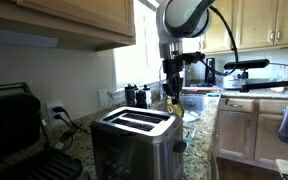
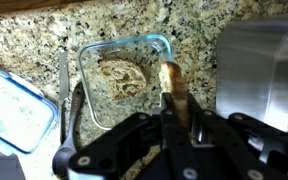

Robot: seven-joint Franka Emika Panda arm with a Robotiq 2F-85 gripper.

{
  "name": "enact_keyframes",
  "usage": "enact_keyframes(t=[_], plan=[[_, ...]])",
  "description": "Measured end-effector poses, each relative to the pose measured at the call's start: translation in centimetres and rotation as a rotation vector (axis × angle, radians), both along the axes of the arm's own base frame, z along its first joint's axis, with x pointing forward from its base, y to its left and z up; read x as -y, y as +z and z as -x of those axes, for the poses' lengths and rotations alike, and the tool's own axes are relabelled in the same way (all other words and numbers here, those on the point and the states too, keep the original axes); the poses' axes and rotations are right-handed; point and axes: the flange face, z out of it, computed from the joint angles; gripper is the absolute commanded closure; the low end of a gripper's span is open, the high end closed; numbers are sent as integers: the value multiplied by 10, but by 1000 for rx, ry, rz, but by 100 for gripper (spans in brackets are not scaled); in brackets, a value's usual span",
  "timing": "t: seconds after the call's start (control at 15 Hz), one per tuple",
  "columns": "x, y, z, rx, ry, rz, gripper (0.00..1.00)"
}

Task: Put the bread in the toaster

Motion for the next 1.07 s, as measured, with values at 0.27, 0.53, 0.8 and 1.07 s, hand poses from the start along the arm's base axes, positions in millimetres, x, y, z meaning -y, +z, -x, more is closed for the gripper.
enact_keyframes(t=[0.27,0.53,0.8,1.07], plan=[[-10,10,2,20,20,5,94],[-23,23,10,43,42,9,94],[-35,35,26,66,63,14,94],[-46,47,42,91,80,21,94]])
